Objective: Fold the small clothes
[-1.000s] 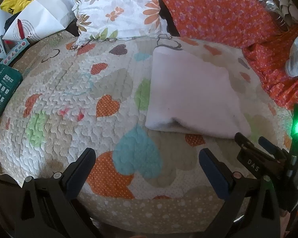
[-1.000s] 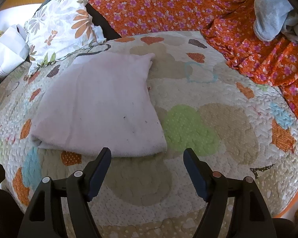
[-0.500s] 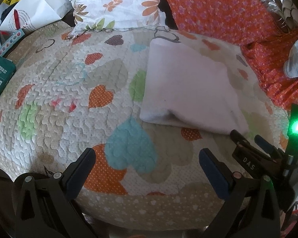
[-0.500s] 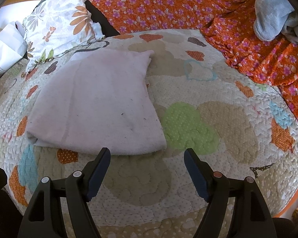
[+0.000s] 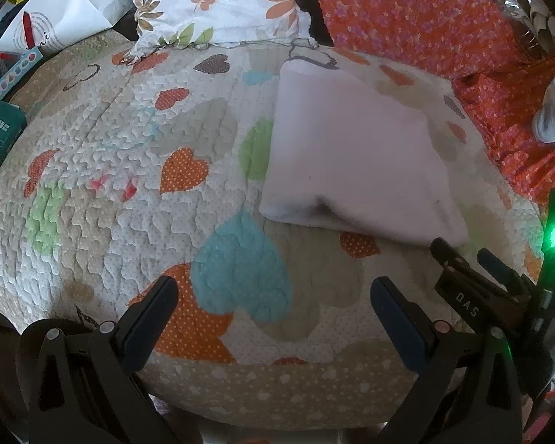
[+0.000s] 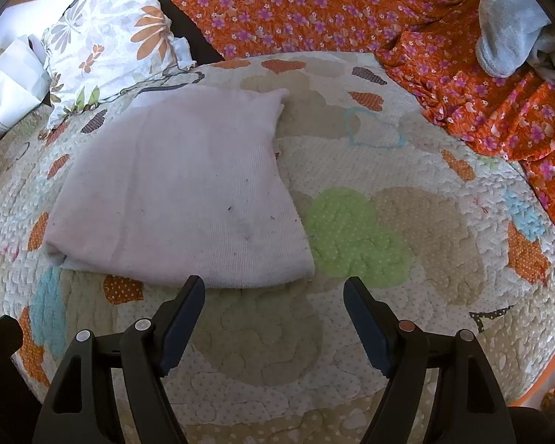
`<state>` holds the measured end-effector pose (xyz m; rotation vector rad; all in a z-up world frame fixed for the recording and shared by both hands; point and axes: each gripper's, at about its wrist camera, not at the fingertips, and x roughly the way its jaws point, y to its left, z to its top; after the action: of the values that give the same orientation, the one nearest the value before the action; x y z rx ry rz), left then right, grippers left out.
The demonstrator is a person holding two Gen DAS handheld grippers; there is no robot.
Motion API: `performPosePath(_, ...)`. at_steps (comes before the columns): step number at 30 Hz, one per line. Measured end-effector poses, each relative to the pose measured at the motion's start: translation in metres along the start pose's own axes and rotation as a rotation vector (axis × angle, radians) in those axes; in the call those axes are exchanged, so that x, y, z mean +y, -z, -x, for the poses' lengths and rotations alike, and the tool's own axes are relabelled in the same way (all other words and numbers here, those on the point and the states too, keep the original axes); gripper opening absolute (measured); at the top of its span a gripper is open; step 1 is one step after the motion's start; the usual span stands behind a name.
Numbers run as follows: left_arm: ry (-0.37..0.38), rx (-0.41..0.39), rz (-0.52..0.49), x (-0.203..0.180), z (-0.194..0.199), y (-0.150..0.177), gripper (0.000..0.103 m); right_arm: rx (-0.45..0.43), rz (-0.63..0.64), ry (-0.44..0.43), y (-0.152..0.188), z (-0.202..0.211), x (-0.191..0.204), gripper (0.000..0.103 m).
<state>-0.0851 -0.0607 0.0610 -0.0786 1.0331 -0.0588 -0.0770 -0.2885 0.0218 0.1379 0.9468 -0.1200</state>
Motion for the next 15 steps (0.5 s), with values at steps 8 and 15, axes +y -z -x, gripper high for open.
performPosePath(8, -0.006, -0.006, -0.007, -0.003, 0.003, 0.001, 0.103, -0.008, -0.015, -0.001, -0.001, 0.003, -0.002, 0.082)
performPosePath(15, -0.010, -0.012, -0.021, -0.007, 0.007, 0.003, 0.103, -0.029, -0.027, 0.012, 0.000, 0.010, -0.004, 0.083)
